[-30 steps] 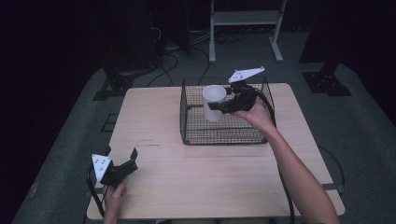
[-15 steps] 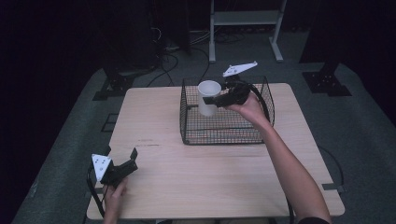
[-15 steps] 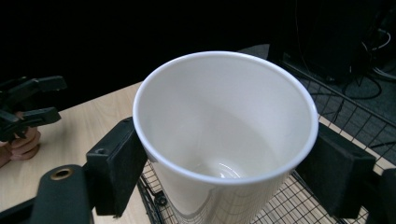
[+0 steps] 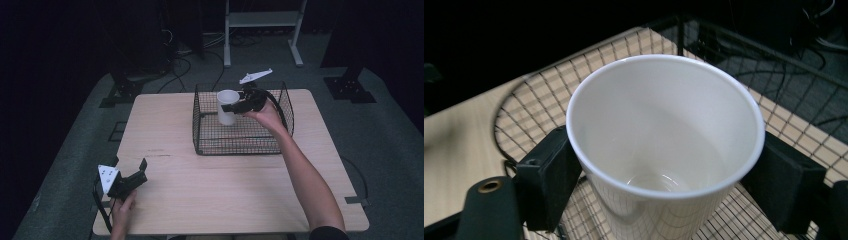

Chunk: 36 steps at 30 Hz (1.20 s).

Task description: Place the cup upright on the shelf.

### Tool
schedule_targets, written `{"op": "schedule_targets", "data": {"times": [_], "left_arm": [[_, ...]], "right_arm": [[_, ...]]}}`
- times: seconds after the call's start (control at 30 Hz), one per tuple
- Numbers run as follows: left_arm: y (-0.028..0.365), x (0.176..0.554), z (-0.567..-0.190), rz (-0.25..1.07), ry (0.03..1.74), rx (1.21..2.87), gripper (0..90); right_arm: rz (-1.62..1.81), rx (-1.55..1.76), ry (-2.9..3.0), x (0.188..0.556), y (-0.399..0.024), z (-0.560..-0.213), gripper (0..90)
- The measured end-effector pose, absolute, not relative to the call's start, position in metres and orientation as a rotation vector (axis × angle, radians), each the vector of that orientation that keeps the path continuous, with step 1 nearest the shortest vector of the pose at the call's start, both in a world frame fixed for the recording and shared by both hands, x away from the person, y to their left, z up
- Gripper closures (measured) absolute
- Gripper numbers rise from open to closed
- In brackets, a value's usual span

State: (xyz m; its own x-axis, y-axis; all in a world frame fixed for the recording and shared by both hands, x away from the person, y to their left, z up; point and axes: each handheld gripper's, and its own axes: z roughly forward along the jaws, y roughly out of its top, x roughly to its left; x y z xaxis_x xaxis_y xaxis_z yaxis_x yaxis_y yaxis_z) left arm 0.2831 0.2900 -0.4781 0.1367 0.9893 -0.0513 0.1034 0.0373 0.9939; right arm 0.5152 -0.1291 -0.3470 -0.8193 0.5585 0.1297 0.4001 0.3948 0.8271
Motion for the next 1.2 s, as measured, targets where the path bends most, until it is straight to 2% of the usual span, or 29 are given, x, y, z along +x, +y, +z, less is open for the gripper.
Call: {"op": "schedule_targets", "data": {"times": [0.53,1.2], "left_arm": [[0.291,0.283,-0.478,1.015,1.201,1.304,0.0],[0.291,0.283,-0.478,1.013,1.201,1.302,0.0]], "right_arm": [[1.286,0.952,2.566,0.536,-0.128,-0.383,19.7],[1.190,0.989,2.602,0.542,-0.124,-0.399,19.6]]}}
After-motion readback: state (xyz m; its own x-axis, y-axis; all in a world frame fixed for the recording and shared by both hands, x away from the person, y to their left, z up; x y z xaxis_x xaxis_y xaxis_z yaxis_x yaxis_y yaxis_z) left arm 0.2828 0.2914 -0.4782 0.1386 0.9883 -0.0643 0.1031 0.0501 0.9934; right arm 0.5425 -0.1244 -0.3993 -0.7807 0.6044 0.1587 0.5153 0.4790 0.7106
